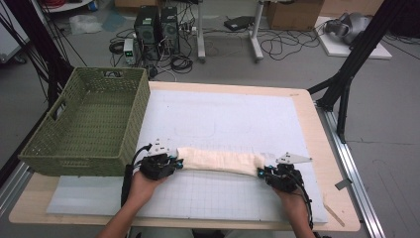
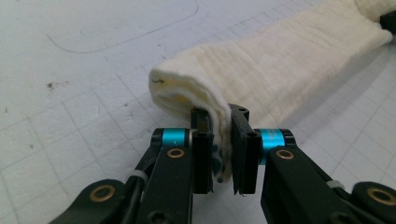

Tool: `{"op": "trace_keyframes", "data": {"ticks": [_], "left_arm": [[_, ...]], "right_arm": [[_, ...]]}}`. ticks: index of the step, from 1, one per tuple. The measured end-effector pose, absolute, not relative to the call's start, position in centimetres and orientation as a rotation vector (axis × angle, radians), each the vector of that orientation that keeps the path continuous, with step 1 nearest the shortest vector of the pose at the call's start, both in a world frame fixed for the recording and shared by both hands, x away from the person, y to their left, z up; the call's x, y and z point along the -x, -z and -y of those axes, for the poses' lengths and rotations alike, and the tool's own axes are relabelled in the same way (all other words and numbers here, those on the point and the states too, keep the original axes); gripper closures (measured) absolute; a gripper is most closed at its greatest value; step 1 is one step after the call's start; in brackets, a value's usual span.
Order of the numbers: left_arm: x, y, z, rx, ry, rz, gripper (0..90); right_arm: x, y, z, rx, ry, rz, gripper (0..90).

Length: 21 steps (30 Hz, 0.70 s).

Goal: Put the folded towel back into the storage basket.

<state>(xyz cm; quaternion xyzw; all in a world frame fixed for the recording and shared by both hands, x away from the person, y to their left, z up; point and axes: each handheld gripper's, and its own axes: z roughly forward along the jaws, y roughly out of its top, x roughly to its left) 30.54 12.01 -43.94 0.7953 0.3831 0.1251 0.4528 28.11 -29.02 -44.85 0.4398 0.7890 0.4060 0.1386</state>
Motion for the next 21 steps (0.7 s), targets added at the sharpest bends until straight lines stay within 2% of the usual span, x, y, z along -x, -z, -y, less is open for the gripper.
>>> {"op": "trace_keyframes", "data": {"ticks": [11, 21], "left_arm": [[-29.9, 42.3, -12.3, -1.9, -0.329, -0.898, 80.6], [-28.7, 39.0, -12.9, -1.804, -0.398, -0.809, 80.7]], "right_arm": [[-27.8, 43.4, 29.4, -1.235, -1.159, -2.237, 78.4], [-28.0, 40.7, 29.3, -1.158, -1.192, -2.145, 78.4]]}}
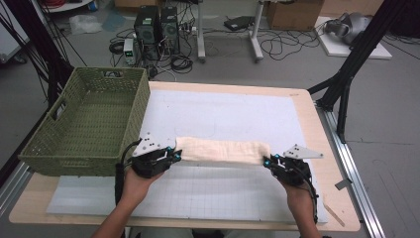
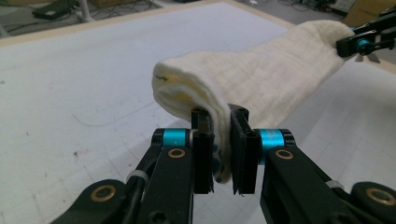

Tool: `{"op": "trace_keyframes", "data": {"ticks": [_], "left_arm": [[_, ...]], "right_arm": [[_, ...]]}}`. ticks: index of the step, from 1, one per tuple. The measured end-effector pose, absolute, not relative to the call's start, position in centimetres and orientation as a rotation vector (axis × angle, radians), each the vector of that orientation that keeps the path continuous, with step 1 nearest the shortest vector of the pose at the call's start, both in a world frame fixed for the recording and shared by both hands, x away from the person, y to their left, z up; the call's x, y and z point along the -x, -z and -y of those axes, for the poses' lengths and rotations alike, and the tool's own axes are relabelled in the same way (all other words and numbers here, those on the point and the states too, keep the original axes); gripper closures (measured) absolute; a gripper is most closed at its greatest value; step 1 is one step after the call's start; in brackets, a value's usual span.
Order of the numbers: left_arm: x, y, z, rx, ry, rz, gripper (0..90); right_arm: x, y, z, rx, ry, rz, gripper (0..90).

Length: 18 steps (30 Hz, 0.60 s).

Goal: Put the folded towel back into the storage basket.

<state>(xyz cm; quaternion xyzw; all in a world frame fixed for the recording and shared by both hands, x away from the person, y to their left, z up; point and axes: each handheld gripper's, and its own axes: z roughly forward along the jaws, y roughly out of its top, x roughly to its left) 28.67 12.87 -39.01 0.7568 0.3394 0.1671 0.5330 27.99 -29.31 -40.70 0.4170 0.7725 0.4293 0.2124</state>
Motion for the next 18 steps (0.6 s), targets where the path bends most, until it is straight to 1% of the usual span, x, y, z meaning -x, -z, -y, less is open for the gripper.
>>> {"op": "trace_keyframes", "data": {"ticks": [8, 18], "left_arm": [[-28.3, 36.7, -14.5, -1.706, -0.435, -0.779, 80.8], [-27.4, 33.4, -16.6, -1.635, -0.483, -0.78, 80.8]], "right_arm": [[-29.8, 38.2, 28.2, -1.1, -1.239, -2.091, 78.5], [-32.1, 34.3, 26.0, -1.005, -1.304, -2.047, 78.7]]}}
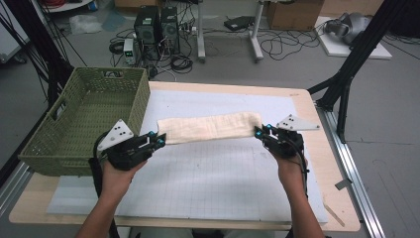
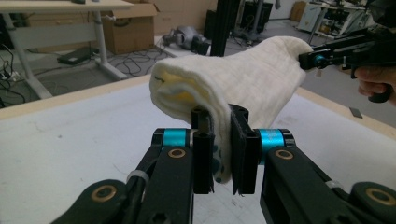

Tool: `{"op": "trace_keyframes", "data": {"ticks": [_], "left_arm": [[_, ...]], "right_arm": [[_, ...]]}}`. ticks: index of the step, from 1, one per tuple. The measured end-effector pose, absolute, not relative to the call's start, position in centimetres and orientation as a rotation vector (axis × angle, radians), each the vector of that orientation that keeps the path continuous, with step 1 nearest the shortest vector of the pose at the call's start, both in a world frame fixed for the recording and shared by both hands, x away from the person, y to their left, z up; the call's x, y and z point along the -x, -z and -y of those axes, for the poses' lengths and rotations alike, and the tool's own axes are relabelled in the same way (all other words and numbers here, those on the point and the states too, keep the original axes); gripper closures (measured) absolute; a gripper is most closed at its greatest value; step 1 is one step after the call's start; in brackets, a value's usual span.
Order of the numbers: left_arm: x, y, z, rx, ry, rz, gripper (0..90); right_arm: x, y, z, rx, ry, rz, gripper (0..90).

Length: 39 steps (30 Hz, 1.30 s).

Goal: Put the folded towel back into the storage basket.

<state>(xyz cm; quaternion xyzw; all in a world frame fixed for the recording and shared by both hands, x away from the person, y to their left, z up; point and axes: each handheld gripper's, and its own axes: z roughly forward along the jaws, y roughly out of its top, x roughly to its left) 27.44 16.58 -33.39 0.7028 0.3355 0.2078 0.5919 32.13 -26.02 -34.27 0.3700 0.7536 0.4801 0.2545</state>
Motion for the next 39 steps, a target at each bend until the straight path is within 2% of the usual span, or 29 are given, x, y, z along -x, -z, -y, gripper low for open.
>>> {"op": "trace_keyframes", "data": {"ticks": [16, 30, 39], "left_arm": [[-26.7, 30.9, -19.7, -1.602, -0.563, -0.805, 80.8], [-25.8, 30.5, -24.1, -1.567, -0.61, -0.865, 80.8], [-25.4, 30.7, -26.6, -1.554, -0.651, -0.899, 80.8]], "right_arm": [[-36.3, 30.6, 21.8, -0.894, -1.328, -2.072, 79.0], [-41.1, 28.3, 14.8, -0.804, -1.32, -2.122, 79.2], [-43.3, 28.3, 10.4, -0.769, -1.312, -2.165, 79.1]]}}
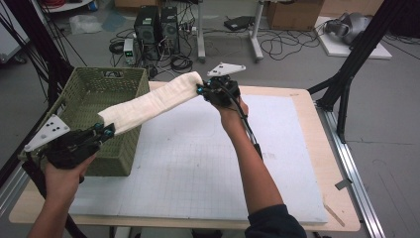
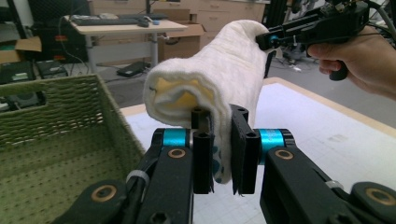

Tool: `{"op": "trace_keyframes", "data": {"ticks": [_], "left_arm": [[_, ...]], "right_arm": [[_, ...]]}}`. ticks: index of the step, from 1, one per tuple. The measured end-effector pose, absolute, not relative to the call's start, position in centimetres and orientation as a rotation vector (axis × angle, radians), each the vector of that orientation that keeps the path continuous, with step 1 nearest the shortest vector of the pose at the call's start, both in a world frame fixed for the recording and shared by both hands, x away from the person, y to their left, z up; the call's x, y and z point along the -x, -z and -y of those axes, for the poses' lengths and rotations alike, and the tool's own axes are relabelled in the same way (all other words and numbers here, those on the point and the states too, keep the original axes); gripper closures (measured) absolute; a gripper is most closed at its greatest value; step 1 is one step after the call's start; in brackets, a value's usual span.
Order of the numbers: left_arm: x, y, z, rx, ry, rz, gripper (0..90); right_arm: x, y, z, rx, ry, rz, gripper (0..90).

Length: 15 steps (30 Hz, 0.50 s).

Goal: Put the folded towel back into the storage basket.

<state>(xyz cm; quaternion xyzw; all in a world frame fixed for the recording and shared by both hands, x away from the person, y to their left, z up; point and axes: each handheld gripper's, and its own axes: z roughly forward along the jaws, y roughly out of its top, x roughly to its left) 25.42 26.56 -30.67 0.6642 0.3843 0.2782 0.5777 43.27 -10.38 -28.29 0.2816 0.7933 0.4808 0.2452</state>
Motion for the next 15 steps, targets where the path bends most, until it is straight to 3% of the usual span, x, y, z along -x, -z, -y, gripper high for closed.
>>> {"op": "trace_keyframes", "data": {"ticks": [15], "left_arm": [[-25.0, 30.7, -30.1, -1.526, -0.708, -0.954, 80.8]], "right_arm": [[-46.5, 27.5, 3.4, -0.734, -1.314, -2.211, 79.1]]}}
